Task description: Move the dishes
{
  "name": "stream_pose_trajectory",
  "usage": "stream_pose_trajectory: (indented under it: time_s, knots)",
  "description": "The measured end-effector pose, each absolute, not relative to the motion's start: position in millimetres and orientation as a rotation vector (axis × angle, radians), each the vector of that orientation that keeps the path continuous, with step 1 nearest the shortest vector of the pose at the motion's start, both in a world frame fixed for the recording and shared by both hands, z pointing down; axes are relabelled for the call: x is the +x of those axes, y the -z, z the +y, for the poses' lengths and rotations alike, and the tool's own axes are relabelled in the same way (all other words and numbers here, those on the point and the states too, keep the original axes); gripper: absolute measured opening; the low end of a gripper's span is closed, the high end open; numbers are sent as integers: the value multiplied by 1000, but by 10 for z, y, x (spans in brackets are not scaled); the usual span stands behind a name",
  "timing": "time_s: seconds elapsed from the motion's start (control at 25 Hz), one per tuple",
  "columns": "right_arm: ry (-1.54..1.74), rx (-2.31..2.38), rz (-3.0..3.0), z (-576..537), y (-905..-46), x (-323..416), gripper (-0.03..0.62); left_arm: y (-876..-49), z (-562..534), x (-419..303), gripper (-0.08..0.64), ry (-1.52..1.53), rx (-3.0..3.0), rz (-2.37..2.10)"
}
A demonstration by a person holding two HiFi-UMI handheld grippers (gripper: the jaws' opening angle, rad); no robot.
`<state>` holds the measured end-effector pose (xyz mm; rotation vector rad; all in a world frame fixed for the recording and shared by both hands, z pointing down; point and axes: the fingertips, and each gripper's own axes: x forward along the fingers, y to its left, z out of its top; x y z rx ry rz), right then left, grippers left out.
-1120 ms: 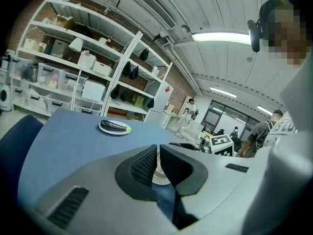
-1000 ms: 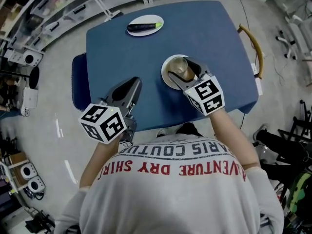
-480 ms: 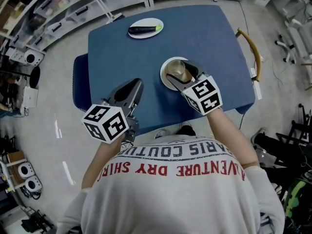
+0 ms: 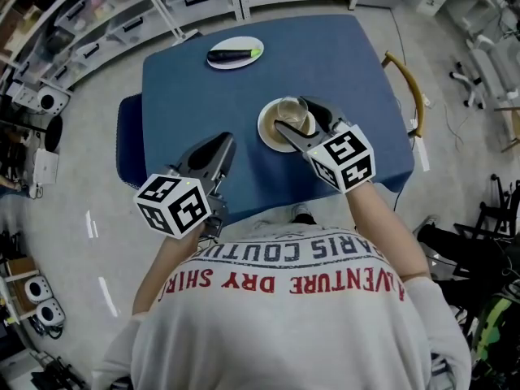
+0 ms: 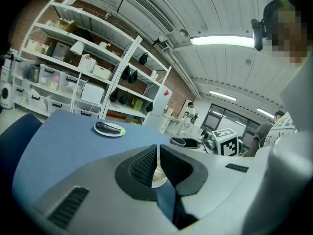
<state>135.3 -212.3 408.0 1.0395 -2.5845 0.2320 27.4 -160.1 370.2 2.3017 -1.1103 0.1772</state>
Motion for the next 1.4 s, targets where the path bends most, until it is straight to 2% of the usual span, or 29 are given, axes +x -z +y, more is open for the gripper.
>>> stream_pose_trajectory:
  time_s: [0.56, 1.08, 1.4]
  knots:
    - [-205, 1252, -2491, -2227, -3828, 2180, 284, -3672, -1669, 644, 41, -202, 2337, -1040]
    - [-326, 1384, -2372, -2342, -4282, 2920, 285, -3889, -1735, 990, 41, -284, 2313, -987]
    - [-361, 1381, -2347, -2445, -4568, 3075, 285, -4016, -1820, 990, 41, -310, 2281, -1001]
